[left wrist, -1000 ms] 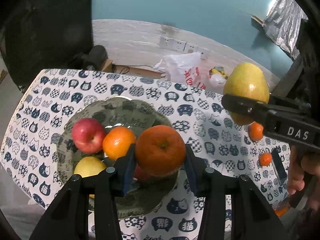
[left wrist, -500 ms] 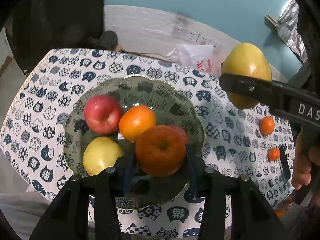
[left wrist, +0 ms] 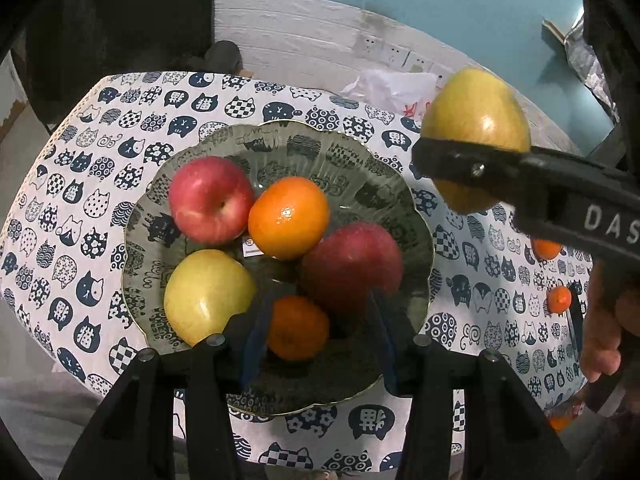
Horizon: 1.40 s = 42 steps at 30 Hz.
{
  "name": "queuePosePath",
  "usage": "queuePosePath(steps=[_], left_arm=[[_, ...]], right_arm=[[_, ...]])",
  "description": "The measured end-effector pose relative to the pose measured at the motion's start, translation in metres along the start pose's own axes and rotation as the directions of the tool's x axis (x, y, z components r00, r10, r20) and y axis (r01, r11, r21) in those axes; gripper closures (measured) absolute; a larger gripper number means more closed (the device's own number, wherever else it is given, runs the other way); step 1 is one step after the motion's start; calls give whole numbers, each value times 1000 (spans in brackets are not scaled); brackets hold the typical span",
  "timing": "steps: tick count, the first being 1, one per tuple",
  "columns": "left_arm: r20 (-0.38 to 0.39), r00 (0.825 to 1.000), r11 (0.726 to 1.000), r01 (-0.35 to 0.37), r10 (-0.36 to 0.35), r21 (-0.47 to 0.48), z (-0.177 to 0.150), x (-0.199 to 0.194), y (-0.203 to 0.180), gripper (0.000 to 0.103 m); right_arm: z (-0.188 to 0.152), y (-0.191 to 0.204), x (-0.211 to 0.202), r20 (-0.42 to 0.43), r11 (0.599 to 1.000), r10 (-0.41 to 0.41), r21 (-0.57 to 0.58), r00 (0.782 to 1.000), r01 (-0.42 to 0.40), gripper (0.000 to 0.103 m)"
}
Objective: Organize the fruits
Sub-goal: 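Lower the mandarin into the glass plate with the left tool and open it, then lower the yellow pear into the glass plate with the right tool and release it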
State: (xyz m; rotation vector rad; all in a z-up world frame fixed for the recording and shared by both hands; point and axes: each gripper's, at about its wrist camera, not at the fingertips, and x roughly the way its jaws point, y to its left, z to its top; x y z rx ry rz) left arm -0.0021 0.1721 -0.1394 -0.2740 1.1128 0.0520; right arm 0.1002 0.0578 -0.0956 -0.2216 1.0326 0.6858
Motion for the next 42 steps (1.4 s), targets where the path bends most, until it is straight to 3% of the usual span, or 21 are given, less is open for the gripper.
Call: queuePosePath(steps=[20,42], left_arm=[[93,995,992,-17,29,-124,32,-15,35,47],[90,995,986,-29,44,-165,43,-8,50,45]], right_arm=[[5,-4,41,-53,1000,11,17,999,-10,36],[4,-4,82,-122,1000,11,5,992,-10,34]])
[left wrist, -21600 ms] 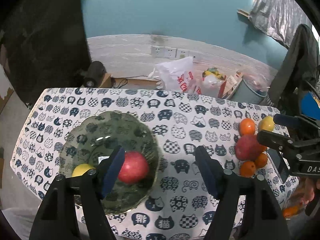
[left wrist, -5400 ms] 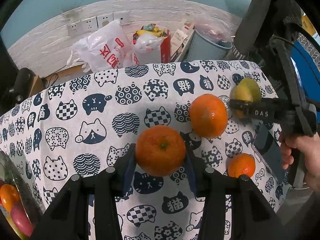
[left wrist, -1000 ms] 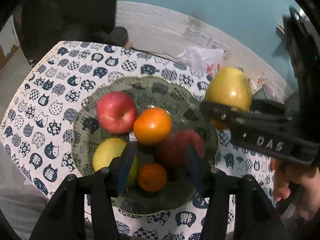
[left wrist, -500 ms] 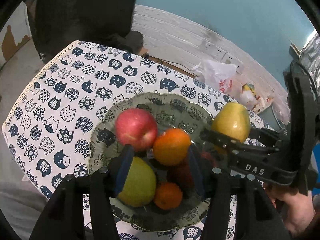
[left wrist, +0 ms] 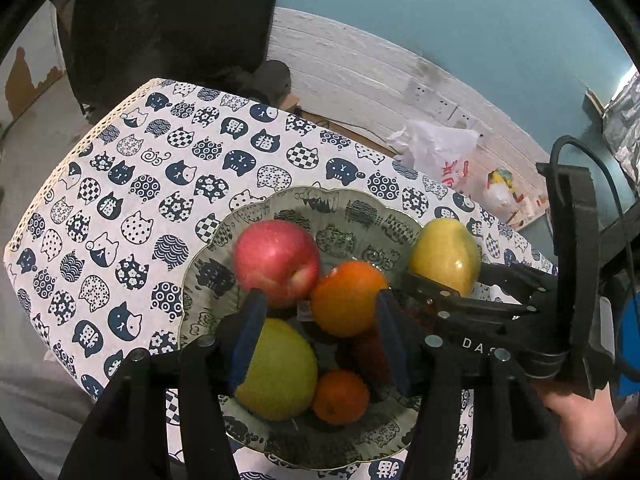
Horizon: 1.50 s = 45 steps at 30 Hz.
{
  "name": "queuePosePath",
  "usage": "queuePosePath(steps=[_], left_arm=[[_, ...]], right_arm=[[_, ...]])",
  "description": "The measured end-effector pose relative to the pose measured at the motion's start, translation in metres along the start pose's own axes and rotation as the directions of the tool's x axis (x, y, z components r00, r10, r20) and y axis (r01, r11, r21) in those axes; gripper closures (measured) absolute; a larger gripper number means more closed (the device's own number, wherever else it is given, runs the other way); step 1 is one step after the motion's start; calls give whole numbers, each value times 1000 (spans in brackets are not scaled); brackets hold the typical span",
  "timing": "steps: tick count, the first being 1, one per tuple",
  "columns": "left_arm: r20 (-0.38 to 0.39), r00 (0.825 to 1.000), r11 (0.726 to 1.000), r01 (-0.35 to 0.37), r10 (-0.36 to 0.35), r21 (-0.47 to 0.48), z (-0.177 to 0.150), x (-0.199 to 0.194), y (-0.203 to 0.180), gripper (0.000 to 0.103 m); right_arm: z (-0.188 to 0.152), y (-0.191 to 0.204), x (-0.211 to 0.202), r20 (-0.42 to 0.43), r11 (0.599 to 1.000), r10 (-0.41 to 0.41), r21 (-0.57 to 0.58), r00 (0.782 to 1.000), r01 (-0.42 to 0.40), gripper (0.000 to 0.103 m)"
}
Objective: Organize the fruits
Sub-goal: 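Lower the yellow pear into the glass plate with the right tool and release it, then move both open tools toward the two loose mandarins on the cloth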
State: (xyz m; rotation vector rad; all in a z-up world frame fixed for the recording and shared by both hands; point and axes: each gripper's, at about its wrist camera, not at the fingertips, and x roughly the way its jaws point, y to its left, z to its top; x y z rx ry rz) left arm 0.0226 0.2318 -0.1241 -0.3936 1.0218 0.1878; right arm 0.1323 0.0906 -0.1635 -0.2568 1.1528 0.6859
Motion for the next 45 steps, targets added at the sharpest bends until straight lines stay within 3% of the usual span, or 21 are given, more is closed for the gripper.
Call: queuePosePath(steps=[5,26,45], left_arm=[[-1,1000,1000,-2,2,-4,0,1,1,45],[18,1000,999,23,-23,27,-1,-12,-21,43],[25,997,983,67,-72,172,-15,-26,-93,40]], right_arm=[[2,1,2,-13,1000,24,7,1000,-24,26],[-7,-5,-45,46,1000,-21,5,999,21,26],[-55,-53,-123,92,988,-123,105,988,114,25]])
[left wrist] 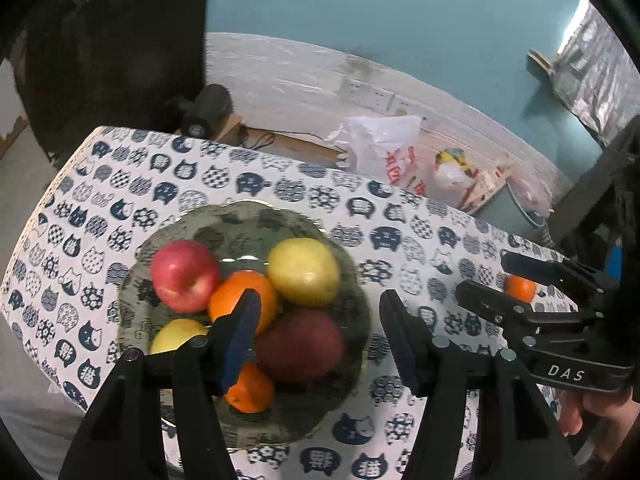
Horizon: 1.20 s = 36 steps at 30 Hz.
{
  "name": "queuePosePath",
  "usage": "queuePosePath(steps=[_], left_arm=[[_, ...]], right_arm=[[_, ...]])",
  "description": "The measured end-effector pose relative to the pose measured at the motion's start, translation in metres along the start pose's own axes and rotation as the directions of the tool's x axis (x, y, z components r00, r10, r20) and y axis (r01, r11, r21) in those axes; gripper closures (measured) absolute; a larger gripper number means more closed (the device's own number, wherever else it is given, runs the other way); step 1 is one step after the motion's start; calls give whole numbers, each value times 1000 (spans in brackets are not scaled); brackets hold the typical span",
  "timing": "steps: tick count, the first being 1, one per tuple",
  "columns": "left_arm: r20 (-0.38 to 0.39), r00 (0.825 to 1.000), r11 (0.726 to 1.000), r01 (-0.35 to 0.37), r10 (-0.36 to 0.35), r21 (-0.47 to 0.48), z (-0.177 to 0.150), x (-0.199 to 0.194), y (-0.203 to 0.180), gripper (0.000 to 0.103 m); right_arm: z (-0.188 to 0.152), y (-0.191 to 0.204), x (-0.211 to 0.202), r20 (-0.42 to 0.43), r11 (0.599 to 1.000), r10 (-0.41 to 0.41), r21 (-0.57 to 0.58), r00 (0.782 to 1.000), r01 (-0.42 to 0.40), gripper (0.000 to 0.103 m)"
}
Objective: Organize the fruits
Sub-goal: 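Move both open tools toward the two loose mandarins on the cloth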
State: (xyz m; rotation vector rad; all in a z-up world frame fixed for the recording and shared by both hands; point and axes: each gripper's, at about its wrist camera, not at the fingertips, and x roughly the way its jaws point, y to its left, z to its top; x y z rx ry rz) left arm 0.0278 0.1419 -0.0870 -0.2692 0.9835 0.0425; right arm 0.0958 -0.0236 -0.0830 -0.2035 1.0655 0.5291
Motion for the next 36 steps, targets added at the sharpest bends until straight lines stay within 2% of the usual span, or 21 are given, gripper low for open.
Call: queuePosePath(steps=[20,30,36], left_arm=[[-30,998,982,62,-58,180,-20,-4,-101,35],[-60,995,960,91,-78,266,-28,6,-151,29],[-75,994,944,94,-73,316,-33,16,-178,24]], right_arm=[[-57,-74,-64,49,989,-76,132,996,69,24],[-87,-119,-81,41,973,-113,209,993,102,24],[-110,-158,-81,10,949,-143,284,990,134,24]])
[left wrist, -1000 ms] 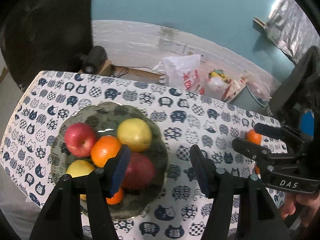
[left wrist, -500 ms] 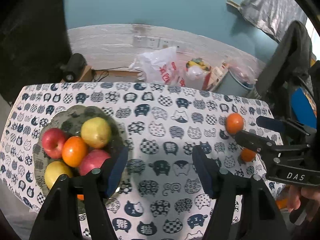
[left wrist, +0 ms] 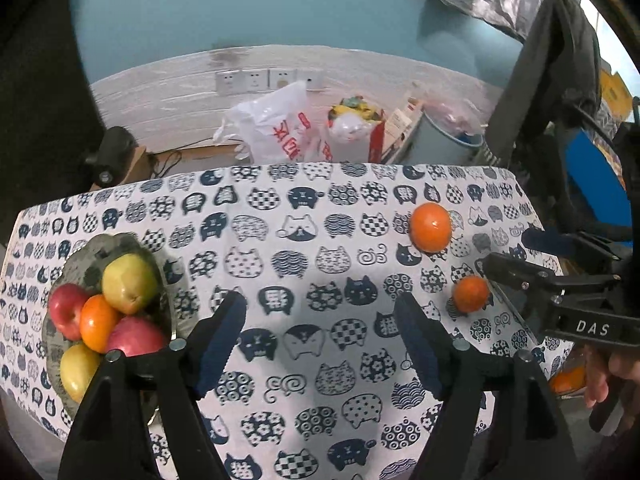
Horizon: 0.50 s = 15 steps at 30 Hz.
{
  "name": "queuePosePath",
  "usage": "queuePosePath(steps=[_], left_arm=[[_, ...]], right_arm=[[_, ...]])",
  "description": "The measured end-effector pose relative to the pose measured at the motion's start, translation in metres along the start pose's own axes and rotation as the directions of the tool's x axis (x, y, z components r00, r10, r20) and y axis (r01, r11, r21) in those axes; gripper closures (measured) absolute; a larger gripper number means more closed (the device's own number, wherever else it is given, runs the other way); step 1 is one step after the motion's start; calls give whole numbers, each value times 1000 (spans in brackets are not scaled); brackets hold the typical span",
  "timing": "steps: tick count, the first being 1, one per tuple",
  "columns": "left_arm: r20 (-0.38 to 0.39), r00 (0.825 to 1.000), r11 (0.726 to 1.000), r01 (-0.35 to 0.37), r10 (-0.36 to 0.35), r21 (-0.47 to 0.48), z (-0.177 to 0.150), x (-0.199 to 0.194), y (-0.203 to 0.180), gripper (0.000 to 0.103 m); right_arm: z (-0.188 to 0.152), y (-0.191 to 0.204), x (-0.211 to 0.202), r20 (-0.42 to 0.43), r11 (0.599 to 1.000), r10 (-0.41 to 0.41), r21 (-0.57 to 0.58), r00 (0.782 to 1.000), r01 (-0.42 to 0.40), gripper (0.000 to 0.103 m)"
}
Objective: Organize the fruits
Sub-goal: 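Move both open tools toward the two loose mandarins on the cloth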
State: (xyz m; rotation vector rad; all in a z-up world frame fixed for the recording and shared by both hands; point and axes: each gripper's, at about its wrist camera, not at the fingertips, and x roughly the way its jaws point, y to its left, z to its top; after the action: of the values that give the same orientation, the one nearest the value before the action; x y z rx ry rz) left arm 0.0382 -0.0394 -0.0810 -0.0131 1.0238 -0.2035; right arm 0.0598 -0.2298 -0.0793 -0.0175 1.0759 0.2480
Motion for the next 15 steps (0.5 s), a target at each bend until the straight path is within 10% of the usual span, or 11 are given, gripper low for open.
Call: queuePosePath(steps=[15], left_arm=[[-69,997,992,-20,29,122,-5,51,-36,24]], right_arm=[[-30,-58,47,-133,993,-36,111,991,51,24]])
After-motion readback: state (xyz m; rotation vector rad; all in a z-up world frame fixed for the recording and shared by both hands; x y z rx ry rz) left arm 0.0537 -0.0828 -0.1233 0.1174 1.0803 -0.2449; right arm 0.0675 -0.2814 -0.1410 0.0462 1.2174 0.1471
